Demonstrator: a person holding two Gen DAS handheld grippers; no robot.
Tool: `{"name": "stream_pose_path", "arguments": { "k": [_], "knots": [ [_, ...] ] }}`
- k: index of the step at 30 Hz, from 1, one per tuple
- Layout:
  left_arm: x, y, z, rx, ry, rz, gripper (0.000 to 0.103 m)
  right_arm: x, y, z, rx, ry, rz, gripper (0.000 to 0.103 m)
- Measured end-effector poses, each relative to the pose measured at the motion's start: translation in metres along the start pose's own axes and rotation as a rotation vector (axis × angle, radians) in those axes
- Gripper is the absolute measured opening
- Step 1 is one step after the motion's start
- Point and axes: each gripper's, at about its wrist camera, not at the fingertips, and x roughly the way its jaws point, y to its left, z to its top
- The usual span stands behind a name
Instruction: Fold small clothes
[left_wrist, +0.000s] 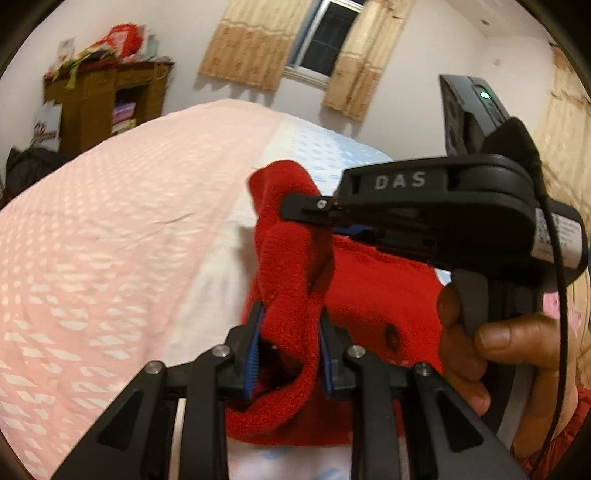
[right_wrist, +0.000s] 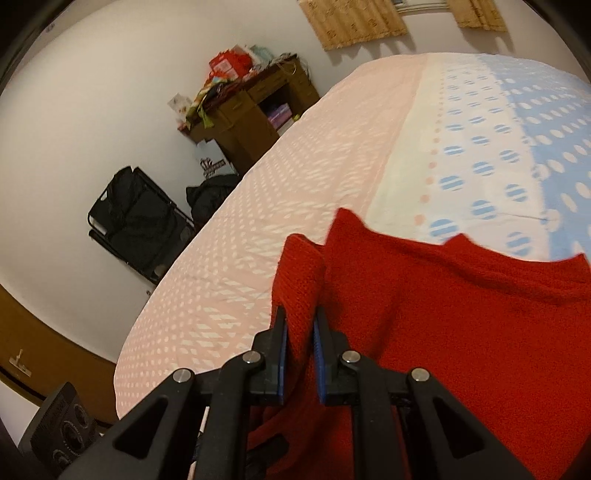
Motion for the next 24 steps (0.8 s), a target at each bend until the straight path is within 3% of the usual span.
{"name": "stream_pose_path", "arguments": {
  "k": [10, 15, 24],
  "knots": [
    [0.003, -0.043, -0.002, 0.148, -0.006, -0.061, 0.024, -0.075, -0.059, -0.014, 0.081, -0.088, -0.051, 0.011],
    [0.022, -0.067, -0.01, 0.193, 0.047, -0.105, 0.022, -0.107, -0.09, -0.026, 0.119, -0.123, -0.096, 0.01],
    [0.034, -0.12, -0.018, 0.282, 0.074, -0.169, 0.022, -0.163, -0.138, -0.043, 0.133, -0.164, -0.168, 0.01]
  ]
}}
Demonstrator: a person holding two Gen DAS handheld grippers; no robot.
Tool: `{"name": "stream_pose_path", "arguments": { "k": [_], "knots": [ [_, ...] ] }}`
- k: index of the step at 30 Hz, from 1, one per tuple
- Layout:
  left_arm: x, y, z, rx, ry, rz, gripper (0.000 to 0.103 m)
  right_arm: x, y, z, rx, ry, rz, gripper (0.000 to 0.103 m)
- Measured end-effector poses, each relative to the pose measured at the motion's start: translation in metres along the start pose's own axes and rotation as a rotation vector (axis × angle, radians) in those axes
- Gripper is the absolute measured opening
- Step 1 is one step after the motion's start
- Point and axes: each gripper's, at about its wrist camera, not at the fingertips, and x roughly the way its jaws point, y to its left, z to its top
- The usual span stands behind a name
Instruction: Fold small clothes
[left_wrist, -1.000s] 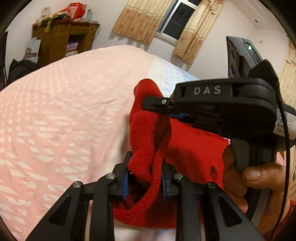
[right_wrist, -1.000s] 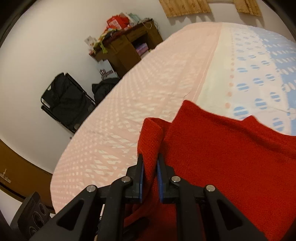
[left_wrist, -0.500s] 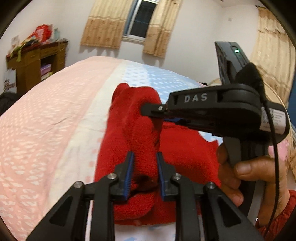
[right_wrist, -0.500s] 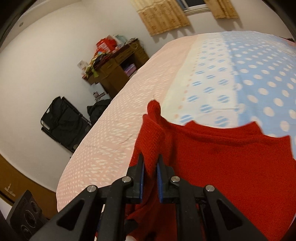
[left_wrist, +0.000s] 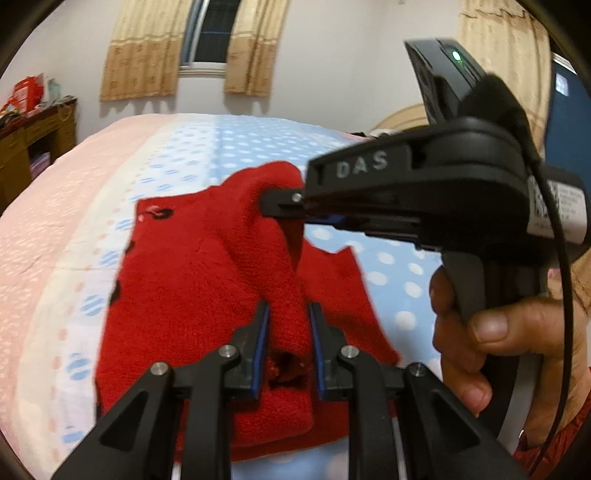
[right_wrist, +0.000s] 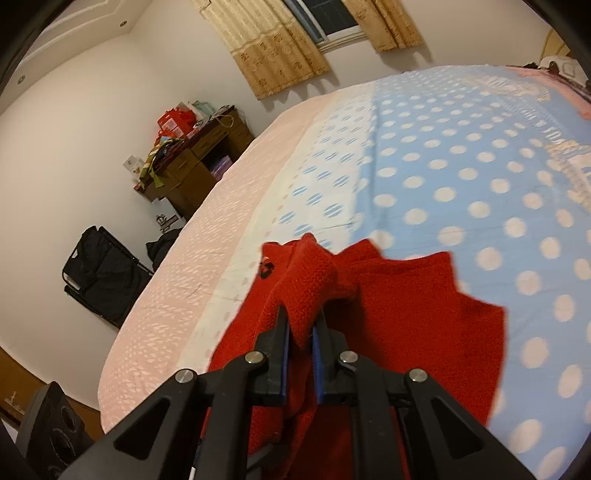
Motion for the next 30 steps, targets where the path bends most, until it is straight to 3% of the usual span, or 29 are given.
{"name": "stream_pose_path", "arguments": {
  "k": [10, 19, 25, 30],
  "knots": [
    [0.028, -0.042, -0.017, 0.061, 0.078, -0.044, 0.021, -0.012, -0.055, -0.015, 0.007, 0.021, -0.128, 0.009],
    [0.023, -0.035, -0.019, 0.104, 0.114, -0.053, 0.022, 0.009, -0.089, -0.037, 0.063, 0.048, -0.172, 0.009],
    [0.012, -0.037, -0.012, 0.148, 0.13, -0.006, 0.025, 0.017, -0.099, -0.046, 0.114, 0.025, -0.176, 0.009],
    [0.001, -0.035, -0.014, 0.148, 0.143, 0.015, 0.025, 0.018, -0.092, -0.048, 0.074, 0.013, -0.241, 0.009]
  ]
}}
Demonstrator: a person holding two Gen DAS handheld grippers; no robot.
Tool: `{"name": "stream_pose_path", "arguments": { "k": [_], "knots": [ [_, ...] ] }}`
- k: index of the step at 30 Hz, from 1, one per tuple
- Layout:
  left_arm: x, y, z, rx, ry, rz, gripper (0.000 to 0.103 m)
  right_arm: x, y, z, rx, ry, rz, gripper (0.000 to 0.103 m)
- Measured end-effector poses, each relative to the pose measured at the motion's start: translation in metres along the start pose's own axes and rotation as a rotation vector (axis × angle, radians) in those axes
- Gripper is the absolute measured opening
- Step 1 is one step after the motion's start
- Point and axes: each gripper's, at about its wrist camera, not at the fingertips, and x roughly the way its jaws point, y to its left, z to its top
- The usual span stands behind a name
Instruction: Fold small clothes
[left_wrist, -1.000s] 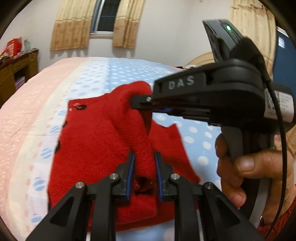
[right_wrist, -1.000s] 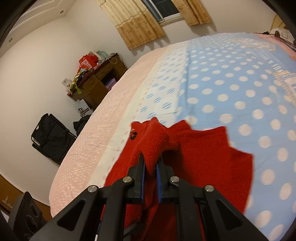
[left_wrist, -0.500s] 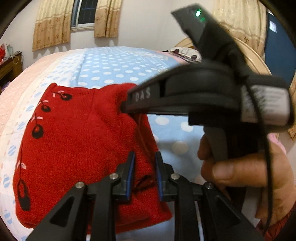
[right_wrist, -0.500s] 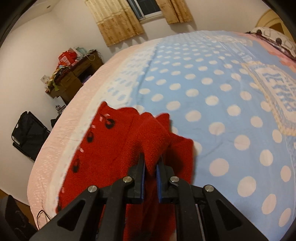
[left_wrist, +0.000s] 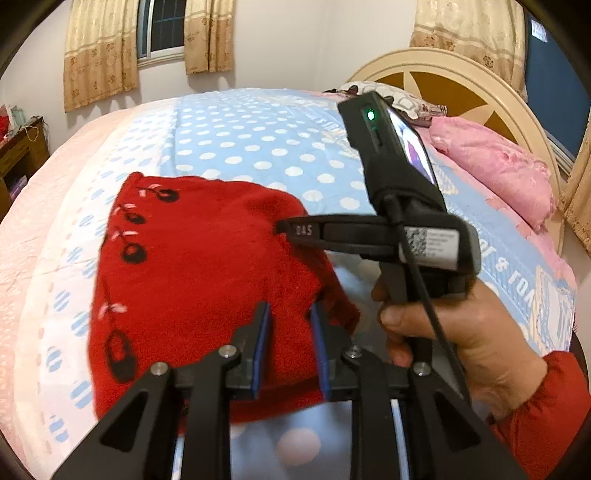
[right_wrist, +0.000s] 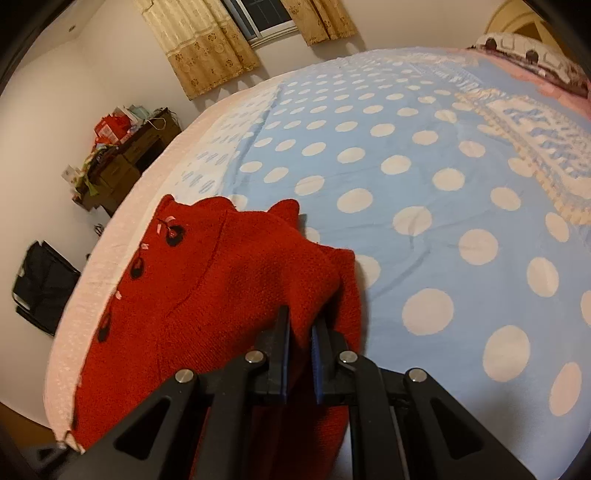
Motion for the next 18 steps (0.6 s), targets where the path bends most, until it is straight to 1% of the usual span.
{"name": "stream_pose_path", "arguments": {
  "k": [2, 5, 7, 9, 11, 13, 14, 15, 16, 18],
  "knots": [
    [-0.003, 0.005, -0.001, -0.004, 0.002, 0.017, 0.025, -0.001, 0.005, -0.002, -0.019, -0.015, -0.033, 0.009],
    [-0.009, 0.016, -0.001, -0.013, -0.003, 0.067, 0.025, -0.003, 0.012, -0.005, -0.049, -0.034, -0.079, 0.009],
    [-0.016, 0.024, -0.004, -0.018, -0.018, 0.079, 0.025, -0.004, 0.014, -0.007, -0.064, -0.045, -0.107, 0.009],
    [-0.022, 0.035, -0.004, -0.035, -0.045, 0.113, 0.025, -0.007, 0.015, -0.008, -0.064, -0.063, -0.113, 0.009],
    [-0.023, 0.049, -0.003, -0.056, -0.05, 0.149, 0.027, -0.013, 0.011, -0.01, -0.04, -0.063, -0.095, 0.01],
    [-0.023, 0.067, -0.005, -0.088, -0.045, 0.179, 0.031, -0.03, -0.001, -0.012, 0.044, -0.075, -0.039, 0.01],
    [-0.023, 0.077, -0.006, -0.109, -0.048, 0.195, 0.034, -0.043, -0.007, -0.015, 0.088, -0.104, -0.015, 0.01],
    [-0.023, 0.088, -0.008, -0.126, -0.048, 0.213, 0.037, -0.062, -0.014, -0.021, 0.129, -0.151, 0.004, 0.01],
    [-0.022, 0.094, -0.009, -0.136, -0.046, 0.223, 0.039, -0.074, -0.016, -0.027, 0.145, -0.175, 0.01, 0.01],
    [-0.016, 0.108, -0.011, -0.162, -0.039, 0.238, 0.039, -0.096, -0.015, -0.04, 0.157, -0.191, 0.05, 0.01]
  ]
}}
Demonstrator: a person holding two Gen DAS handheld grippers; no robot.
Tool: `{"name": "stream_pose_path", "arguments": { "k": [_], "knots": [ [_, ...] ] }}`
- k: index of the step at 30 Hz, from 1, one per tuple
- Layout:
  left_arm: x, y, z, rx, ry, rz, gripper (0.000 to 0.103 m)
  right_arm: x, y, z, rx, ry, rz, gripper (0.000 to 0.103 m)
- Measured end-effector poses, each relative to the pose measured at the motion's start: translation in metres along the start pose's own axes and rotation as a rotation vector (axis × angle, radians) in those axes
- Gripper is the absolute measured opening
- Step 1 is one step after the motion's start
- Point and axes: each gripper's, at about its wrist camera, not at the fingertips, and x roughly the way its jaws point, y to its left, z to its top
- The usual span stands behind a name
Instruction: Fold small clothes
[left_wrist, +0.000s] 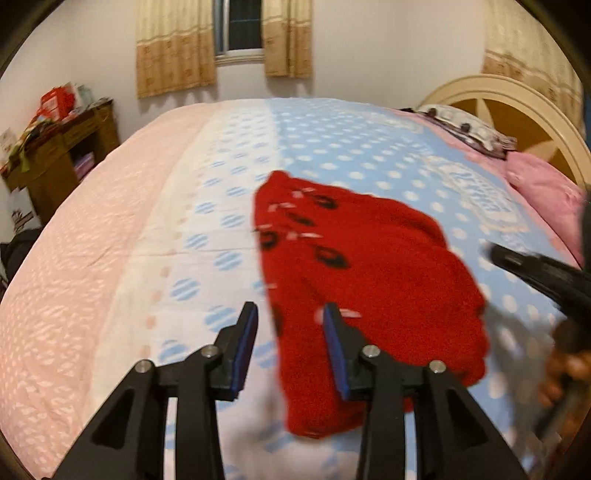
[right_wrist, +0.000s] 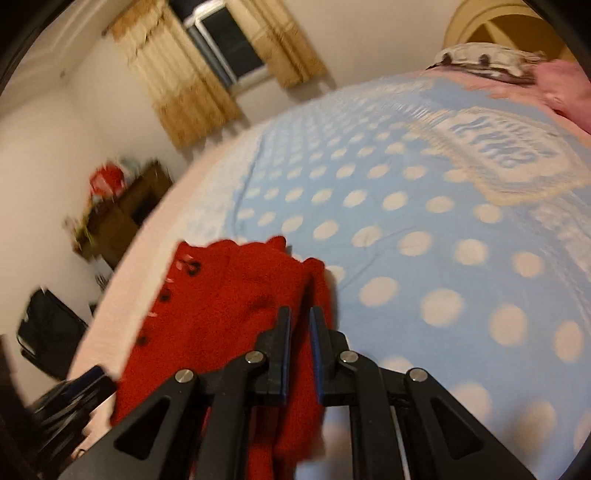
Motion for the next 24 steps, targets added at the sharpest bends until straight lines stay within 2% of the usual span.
{"name": "stream_pose_path", "arguments": {
  "k": [2, 4, 6, 9, 11, 15, 18, 20, 21, 23, 24],
  "knots": [
    [0.005, 0.008, -0.001, -0.023, 0.013, -0.005, 0.039, -0.022, 0.004, -0.017, 0.008, 0.012, 0.073, 0.01],
    [0.008, 0.012, -0.003, -0.04, 0.019, -0.01, 0.041, -0.031, 0.01, -0.031, 0.016, 0.036, 0.108, 0.01],
    [0.008, 0.018, -0.008, -0.069, 0.021, -0.003, 0.049, -0.034, 0.012, -0.045, 0.074, 0.055, 0.201, 0.01],
    [0.006, 0.024, -0.015, -0.09, 0.037, -0.006, 0.05, -0.026, 0.014, -0.058, 0.161, 0.09, 0.327, 0.011],
    [0.003, 0.028, -0.019, -0.098, 0.046, -0.01, 0.051, -0.015, 0.023, -0.064, 0.158, 0.126, 0.347, 0.011],
    [-0.001, 0.04, -0.024, -0.14, 0.061, -0.021, 0.064, 0.002, 0.036, -0.072, 0.137, 0.158, 0.329, 0.011],
    [0.0, 0.048, -0.026, -0.165, 0.075, -0.024, 0.064, 0.005, 0.037, -0.074, 0.183, 0.163, 0.392, 0.013],
    [0.0, 0.053, -0.028, -0.18, 0.079, -0.021, 0.064, 0.001, 0.035, -0.075, 0.22, 0.157, 0.431, 0.039],
    [0.0, 0.055, -0.029, -0.187, 0.082, -0.022, 0.064, -0.003, 0.035, -0.075, 0.232, 0.143, 0.442, 0.063],
    [0.001, 0.057, -0.031, -0.184, 0.088, -0.022, 0.065, -0.012, 0.033, -0.074, 0.24, 0.114, 0.447, 0.066],
    [0.001, 0.057, -0.032, -0.182, 0.087, -0.017, 0.065, -0.018, 0.033, -0.071, 0.228, 0.094, 0.413, 0.066]
  ]
}}
